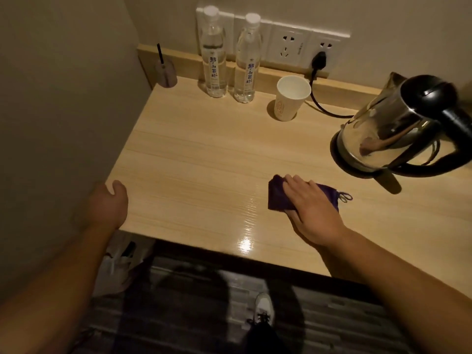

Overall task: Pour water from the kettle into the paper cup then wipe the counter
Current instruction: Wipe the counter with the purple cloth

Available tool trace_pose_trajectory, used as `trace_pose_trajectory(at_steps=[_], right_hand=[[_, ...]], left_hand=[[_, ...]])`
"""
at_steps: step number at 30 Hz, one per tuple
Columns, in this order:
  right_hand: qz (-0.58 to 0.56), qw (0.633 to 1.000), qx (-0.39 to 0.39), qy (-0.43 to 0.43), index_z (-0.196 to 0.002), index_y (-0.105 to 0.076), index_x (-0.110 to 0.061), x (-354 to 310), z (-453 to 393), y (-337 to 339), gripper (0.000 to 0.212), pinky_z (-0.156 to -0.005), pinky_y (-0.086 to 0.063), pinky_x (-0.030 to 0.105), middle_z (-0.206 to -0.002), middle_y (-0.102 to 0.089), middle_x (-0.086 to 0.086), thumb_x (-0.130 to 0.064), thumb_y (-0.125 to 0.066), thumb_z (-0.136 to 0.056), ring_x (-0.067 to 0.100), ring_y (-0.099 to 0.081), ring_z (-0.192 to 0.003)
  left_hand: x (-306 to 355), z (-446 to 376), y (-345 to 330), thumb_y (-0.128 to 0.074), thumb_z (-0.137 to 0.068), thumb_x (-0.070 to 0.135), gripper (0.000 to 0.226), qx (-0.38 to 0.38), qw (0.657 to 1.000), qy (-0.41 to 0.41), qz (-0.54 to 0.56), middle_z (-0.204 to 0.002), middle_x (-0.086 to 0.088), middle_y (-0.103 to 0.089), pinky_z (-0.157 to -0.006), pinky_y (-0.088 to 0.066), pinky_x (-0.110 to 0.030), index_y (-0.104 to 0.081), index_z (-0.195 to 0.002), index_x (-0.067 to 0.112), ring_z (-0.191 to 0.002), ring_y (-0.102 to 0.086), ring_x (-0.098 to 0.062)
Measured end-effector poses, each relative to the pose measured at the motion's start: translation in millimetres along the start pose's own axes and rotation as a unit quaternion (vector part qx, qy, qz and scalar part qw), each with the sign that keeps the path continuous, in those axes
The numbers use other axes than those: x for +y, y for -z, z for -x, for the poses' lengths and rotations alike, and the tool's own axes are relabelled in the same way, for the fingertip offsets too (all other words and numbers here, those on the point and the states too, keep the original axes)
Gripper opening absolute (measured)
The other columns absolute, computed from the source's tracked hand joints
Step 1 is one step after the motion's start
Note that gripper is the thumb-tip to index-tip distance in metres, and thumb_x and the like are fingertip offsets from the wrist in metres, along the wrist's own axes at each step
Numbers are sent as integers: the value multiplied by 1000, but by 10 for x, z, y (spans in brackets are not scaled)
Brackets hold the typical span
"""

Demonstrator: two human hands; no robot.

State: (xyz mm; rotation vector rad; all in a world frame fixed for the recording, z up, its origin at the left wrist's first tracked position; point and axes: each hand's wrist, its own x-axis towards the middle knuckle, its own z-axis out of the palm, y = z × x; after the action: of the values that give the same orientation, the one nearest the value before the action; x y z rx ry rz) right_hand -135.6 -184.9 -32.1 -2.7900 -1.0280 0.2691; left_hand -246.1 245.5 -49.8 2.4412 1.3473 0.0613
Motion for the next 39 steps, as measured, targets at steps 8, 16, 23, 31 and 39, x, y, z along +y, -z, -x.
trace_pose_trajectory(at_steps=[8,16,23,31,39], right_hand=[[-9,999,-44,2,-143,-39,-9,-491,1034,-137,82,-113,-19,44,-151,-32,11,-16,-79,-72,28,-30,-138],[-86,996,-17,-14,-137,-48,-5,-792,1284,-87,76,-111,-17,33,-145,-42,8,-3,-82,-69,31,-40,-132],[-588,767,-204,-157,-132,-54,-30,-1200,1246,351,37,-105,-35,23,-130,-61,-13,-28,-51,-95,8,-50,-125],[-673,649,-319,-156,-120,-63,-7,-1264,715,849,30,-95,-48,47,-119,-64,24,-21,-59,-94,37,-62,-108],[-394,872,-289,26,-102,-50,-27,-1358,350,1604,27,-74,-54,39,-97,-70,6,-31,-69,-84,19,-68,-82]], left_hand=[[-13,18,16,-24,-92,56,68,-2,1000,-14,-8,-122,-25,-57,-83,-46,-48,-49,-128,5,-102,-55,-45],[-81,-45,-55,-24,-92,55,63,22,999,-26,-29,-108,-24,-61,-65,-38,-40,-51,-119,5,-89,-58,-43],[-115,-69,-67,-22,-95,54,64,-16,999,-24,-41,-121,-25,-57,-72,-39,-43,-45,-129,5,-101,-56,-44],[515,853,795,-49,-93,54,75,-250,942,-189,120,-158,3,-15,-103,-34,-23,-12,-152,26,-138,-26,-18],[1049,1863,1615,-69,-85,42,62,-383,825,-415,20,-129,7,-58,-95,-46,-30,-44,-140,26,-115,-53,-4]])
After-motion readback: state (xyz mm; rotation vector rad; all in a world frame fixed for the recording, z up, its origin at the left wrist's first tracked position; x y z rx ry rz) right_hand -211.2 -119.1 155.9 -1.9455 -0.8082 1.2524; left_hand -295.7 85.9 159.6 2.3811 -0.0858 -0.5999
